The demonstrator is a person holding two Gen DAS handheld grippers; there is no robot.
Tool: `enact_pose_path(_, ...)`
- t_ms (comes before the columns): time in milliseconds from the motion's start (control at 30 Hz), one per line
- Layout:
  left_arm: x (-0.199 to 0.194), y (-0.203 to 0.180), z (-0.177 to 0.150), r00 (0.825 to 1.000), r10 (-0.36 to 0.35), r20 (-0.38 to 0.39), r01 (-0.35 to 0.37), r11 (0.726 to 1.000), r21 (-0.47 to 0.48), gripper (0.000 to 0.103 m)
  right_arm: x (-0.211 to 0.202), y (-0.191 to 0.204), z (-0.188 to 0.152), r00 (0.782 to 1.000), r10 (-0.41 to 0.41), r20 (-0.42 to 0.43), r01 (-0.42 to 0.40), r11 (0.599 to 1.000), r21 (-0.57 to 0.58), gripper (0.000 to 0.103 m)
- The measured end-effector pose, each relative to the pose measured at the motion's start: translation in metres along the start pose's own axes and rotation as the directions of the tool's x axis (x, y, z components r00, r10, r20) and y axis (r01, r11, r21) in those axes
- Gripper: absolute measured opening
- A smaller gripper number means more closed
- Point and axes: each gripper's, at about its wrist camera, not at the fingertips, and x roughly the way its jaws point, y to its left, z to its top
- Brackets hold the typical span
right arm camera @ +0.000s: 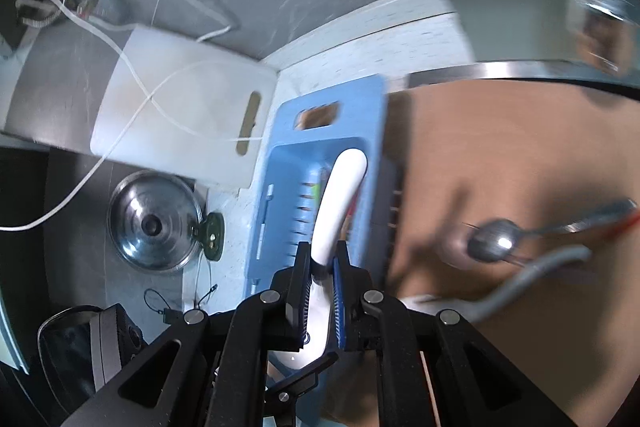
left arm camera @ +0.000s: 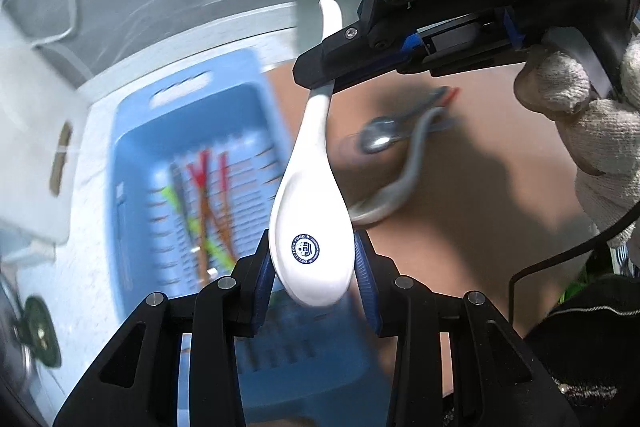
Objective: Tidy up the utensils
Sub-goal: 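Lift the white spoon and carry it toward the blue basket with both tools, then lower the white spoon into the basket and open both tools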
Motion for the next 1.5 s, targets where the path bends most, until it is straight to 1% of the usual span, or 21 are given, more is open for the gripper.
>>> enact_pose_path(67, 0.004, 0.019, -0.006, 1.0, 0.008, -0.006, -0.008, 0.999, -0.038, 0.036, 0.021, 0.013, 0.005, 1.0, -0.013, -0.024, 0.013, 1.0, -0.025, 0.009)
enact_pose_path(100, 0.004, 0.019, -0.008, 1.0, 0.011, -0.009, -0.011, 0.999, -0.053, 0.036, 0.029, 0.017, 0.007, 0.999, -0.017, -0.035, 0.016, 0.999, -0.031, 0.009)
enact_pose_path(267, 0.018, 0.047, -0.023, 0.999, 0.022, -0.035, -0.026, 0.993, -0.115, 0.036, 0.074, 0.029, 0.013, 0.994, -0.038, -0.102, 0.033, 0.998, -0.055, 0.009)
enact_pose_path(433, 0.032, 0.061, -0.033, 0.998, 0.013, -0.067, -0.025, 0.985, -0.172, 0.036, 0.11, 0.035, 0.015, 0.984, -0.07, -0.162, 0.058, 0.995, -0.078, 0.009)
enact_pose_path(600, 0.043, 0.061, -0.043, 0.994, 0.016, -0.105, -0.035, 0.983, -0.178, 0.036, 0.135, 0.038, 0.014, 0.973, -0.105, -0.204, 0.086, 0.991, -0.102, 0.01)
enact_pose_path(933, 0.058, 0.058, -0.046, 0.987, 0.028, -0.156, -0.058, 0.98, -0.188, 0.036, 0.161, 0.033, 0.018, 0.958, -0.138, -0.252, 0.113, 0.987, -0.11, 0.011)
enact_pose_path(1233, 0.069, 0.056, -0.039, 0.984, 0.035, -0.172, -0.069, 0.978, -0.196, 0.036, 0.172, 0.035, 0.02, 0.95, -0.178, -0.256, 0.148, 0.98, -0.131, 0.014)
enact_pose_path(1333, 0.071, 0.057, -0.039, 0.984, 0.031, -0.173, -0.067, 0.977, -0.201, 0.036, 0.173, 0.038, 0.019, 0.947, -0.203, -0.249, 0.167, 0.973, -0.159, 0.015)
enact_pose_path(1500, 0.068, 0.061, -0.039, 0.985, 0.041, -0.169, -0.077, 0.974, -0.212, 0.037, 0.167, 0.042, 0.019, 0.948, -0.217, -0.232, 0.176, 0.967, -0.184, 0.026)
